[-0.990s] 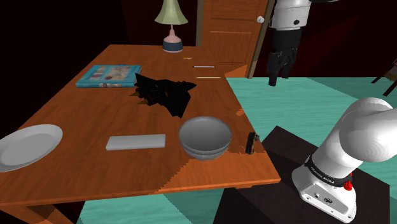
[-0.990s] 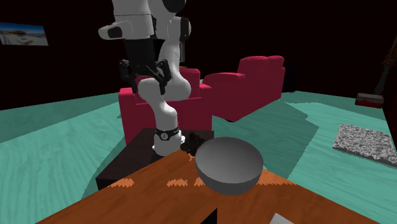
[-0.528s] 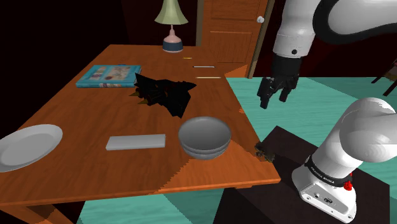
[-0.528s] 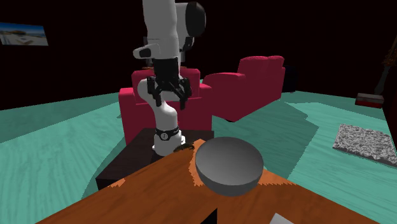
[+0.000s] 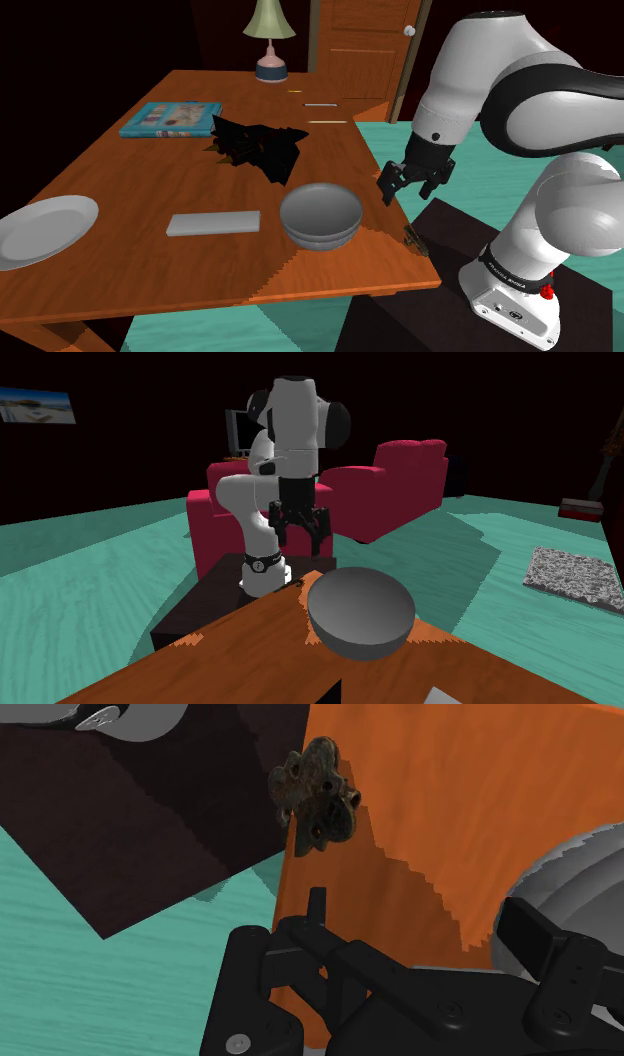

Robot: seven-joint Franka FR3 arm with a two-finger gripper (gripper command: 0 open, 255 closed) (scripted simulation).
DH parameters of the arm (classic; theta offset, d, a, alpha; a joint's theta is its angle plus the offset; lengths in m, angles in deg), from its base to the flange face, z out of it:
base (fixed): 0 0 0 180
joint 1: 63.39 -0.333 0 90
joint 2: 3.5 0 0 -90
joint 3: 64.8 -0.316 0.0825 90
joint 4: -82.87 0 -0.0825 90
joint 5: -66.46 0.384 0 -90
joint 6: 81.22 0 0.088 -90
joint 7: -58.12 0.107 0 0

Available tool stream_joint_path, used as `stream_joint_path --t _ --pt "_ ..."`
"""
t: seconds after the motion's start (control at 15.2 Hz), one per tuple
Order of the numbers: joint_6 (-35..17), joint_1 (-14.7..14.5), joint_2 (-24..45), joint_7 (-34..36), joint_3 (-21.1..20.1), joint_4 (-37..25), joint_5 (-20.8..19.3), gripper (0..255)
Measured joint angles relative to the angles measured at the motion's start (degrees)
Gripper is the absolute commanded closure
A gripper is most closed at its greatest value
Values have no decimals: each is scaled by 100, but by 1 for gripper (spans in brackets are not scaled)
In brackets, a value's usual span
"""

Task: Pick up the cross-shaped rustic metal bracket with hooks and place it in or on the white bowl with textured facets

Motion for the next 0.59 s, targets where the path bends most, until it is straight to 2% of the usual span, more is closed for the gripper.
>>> stream_joint_path --t 0.33,0.59 --pt "-531 -59 195 47 -238 314 225 0" --pt "-685 -74 266 42 -298 395 284 0"
